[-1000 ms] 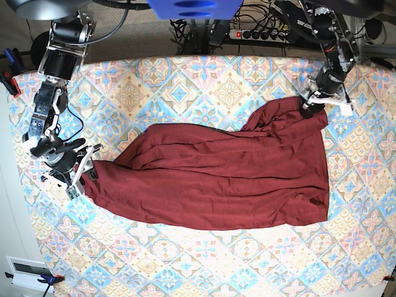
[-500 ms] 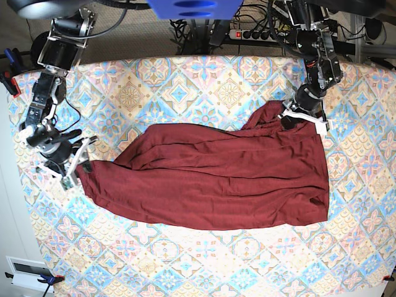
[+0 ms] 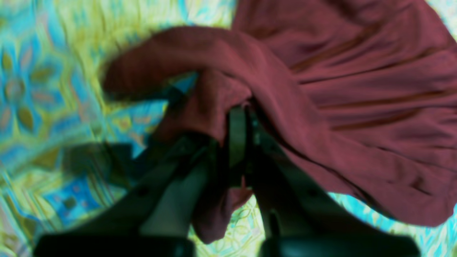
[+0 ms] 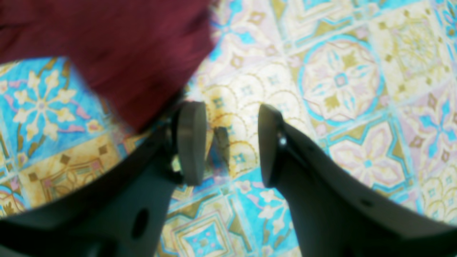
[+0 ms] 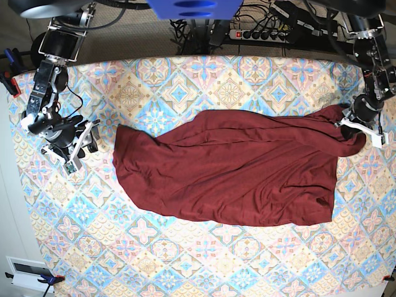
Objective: Layout the t-shirt on the table in an organized manner, then fold the t-shirt properly
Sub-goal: 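Release the shirt and regrasp its corners with both grippers, then pull the held shirt corners apart with both grippers to straighten it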
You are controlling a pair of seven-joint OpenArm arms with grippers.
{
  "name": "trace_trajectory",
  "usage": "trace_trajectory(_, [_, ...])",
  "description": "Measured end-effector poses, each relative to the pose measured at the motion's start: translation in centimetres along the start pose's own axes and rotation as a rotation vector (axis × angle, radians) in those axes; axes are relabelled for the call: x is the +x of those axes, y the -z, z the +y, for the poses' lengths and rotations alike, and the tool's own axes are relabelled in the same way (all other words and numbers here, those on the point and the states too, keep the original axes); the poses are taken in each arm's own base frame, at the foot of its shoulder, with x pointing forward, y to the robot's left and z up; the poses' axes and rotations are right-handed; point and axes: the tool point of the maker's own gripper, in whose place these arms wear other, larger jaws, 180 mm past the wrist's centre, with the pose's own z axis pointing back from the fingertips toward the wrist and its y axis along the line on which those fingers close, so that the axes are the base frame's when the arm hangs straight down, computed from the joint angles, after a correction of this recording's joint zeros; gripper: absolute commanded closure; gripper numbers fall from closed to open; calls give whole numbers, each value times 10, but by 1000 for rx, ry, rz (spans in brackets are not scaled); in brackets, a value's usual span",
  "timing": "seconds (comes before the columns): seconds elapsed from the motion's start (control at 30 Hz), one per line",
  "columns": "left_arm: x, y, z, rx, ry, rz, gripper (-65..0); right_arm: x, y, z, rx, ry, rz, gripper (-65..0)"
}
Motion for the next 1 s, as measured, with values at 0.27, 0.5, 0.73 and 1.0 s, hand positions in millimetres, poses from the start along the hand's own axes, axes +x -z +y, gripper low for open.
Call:
trace_trajectory(0.27, [4,-2,6,19,20,6,0,-13,21,59,156,-77,50,-230])
trace_trajectory(0.5, [1,-2,5,19,14,10,0,-50,21,69,167,-50,133,-230])
trace_trajectory(0.73, [1,-1,6,19,14,10,0,-37,22,60,144,-30,97,-230])
trace_trajectory(1.0, [-11,-4,10,28,11,38,0,-7,35,41,137,14,35,-230])
